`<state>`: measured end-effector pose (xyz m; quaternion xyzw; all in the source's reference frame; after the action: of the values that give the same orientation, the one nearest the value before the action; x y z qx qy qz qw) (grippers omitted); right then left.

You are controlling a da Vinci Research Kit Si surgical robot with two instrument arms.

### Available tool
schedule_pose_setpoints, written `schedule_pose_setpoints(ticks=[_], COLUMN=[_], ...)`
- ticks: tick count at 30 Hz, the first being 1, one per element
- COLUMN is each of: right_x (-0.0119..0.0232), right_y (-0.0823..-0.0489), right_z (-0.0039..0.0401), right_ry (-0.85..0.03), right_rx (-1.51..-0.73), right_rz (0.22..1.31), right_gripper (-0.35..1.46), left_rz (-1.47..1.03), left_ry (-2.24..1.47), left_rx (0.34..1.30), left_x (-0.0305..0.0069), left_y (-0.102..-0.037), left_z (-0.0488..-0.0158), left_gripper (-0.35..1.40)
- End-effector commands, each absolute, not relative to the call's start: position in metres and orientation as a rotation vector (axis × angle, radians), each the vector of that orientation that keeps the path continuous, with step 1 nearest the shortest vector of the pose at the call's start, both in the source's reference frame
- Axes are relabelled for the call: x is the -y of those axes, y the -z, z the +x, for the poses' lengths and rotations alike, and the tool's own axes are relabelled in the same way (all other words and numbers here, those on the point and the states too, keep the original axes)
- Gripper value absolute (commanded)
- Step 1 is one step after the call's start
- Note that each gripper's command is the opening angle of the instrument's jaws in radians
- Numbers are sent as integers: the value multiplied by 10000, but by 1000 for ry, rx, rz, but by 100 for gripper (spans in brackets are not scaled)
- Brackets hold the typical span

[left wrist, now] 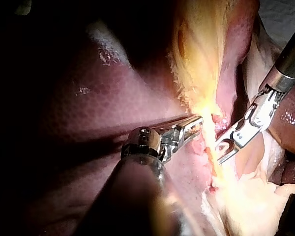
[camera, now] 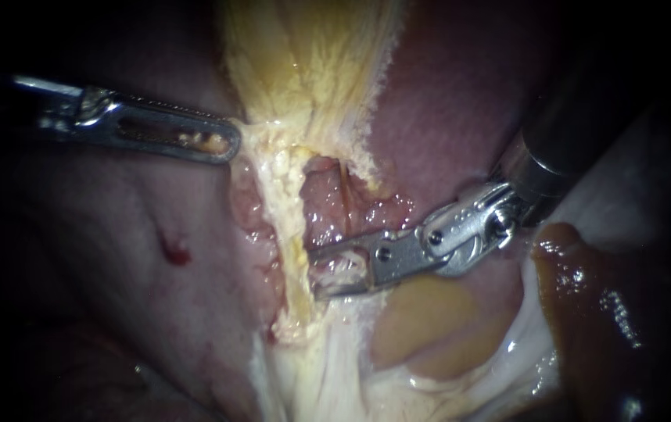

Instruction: Clipping first clip left tube

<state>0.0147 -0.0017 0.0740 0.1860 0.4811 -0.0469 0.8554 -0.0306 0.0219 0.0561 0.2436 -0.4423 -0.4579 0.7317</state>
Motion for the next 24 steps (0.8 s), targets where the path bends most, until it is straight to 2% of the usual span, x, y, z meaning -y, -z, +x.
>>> schedule_pose_setpoints(ticks=[1,9,15,24], right_x=[17,17,17,16], right_y=[-740,-739,-741,-741], right_z=[147,147,147,147], right_ry=[99,99,100,70], right_rx=[-1011,-1011,-1008,-1046], right_rz=[391,391,391,411], right_gripper=[6,10,32,46], left_rz=[536,537,537,537], left_ry=[1007,1007,1007,1006], left_rx=[973,973,974,974], left_x=[-219,-219,-219,-219], left_y=[-561,-561,-561,-561], left_z=[-305,-305,-305,-304], left_gripper=[-35,-35,-35,-35])
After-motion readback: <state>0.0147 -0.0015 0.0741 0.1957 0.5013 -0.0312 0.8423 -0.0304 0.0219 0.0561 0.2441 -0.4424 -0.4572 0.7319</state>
